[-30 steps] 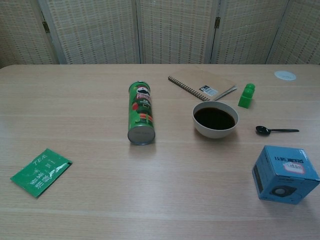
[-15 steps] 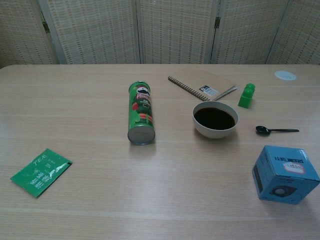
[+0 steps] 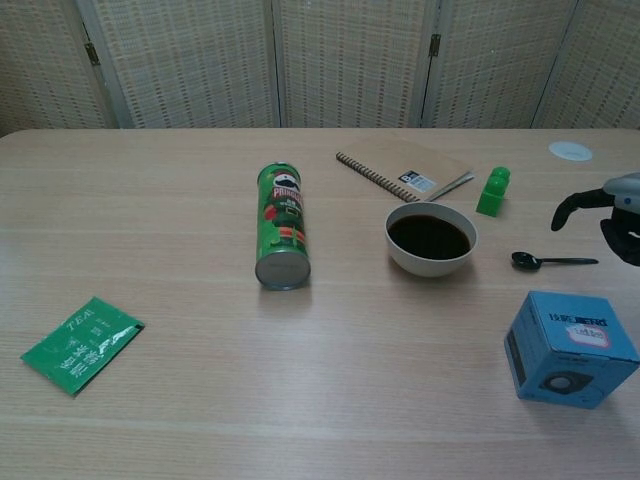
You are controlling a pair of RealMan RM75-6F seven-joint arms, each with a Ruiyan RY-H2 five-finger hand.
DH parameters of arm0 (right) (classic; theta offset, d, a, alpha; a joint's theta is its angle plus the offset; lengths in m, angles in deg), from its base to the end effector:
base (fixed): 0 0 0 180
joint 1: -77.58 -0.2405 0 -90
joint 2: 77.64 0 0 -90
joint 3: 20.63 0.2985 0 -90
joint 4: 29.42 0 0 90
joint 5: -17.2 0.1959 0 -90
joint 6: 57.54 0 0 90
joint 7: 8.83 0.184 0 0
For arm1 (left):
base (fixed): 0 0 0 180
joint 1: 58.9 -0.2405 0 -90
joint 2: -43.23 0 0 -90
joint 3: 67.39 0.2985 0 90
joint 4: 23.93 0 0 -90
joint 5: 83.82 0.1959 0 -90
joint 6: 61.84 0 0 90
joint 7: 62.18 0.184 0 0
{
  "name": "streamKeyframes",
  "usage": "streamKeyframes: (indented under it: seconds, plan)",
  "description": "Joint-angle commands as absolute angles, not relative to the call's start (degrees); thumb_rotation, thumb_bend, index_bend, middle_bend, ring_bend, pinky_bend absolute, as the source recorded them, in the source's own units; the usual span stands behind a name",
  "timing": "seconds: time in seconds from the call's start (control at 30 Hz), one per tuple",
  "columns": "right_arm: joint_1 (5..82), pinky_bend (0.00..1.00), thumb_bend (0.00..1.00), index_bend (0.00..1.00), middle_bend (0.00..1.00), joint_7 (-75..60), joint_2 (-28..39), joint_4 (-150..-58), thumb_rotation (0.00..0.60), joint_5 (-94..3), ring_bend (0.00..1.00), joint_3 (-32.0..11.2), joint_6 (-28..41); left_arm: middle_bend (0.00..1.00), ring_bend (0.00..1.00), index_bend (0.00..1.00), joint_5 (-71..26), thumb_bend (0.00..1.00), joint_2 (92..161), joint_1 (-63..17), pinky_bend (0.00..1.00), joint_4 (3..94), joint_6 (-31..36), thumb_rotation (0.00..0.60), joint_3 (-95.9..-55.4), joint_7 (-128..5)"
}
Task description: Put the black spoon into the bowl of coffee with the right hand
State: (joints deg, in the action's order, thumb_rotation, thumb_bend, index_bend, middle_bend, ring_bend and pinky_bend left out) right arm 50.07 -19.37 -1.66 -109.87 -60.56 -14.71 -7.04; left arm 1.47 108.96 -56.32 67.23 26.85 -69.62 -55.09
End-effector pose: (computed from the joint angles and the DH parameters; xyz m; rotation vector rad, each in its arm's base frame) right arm -0.3107 -0.3527 0.0535 1.8642 -0.9309 0.6247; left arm -0.3526 0.2071 0.1917 -1.3594 -0.8070 -0.8116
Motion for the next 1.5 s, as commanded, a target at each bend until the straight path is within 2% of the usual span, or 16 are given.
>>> streamKeyframes:
  seconds: [0.03, 0.8, 1.5]
  plan:
    - [49.3, 1.0, 0.97, 0.27, 0.94, -19.4, -0.6, -108.8, 0.6, -60.2, 1.0, -14.9, -7.7, 0.14, 0.12, 0.17, 1.5, 0.23, 109.0, -56.3, 0.17, 67.3, 26.8, 0.6, -69.6, -55.1]
    - [45.5, 1.0, 0.97, 0.27, 0.94, -20.3, 5.2, -100.7, 0.6, -56.6, 1.0, -16.3, -11.8, 0.14, 0.12, 0.17, 1.4, 0.23, 109.1, -56.8, 0.17, 66.8, 26.8, 0.6, -69.5, -55.5]
    - [44.1, 1.0, 0.97, 0.27, 0.94, -19.5, 7.1, -98.7, 0.6, -57.4, 1.0, -18.4, -13.1, 0.14, 0.12, 0.17, 1.8, 0.23, 108.8, -57.2, 0.17, 67.3, 27.4, 0.6, -69.6, -55.3]
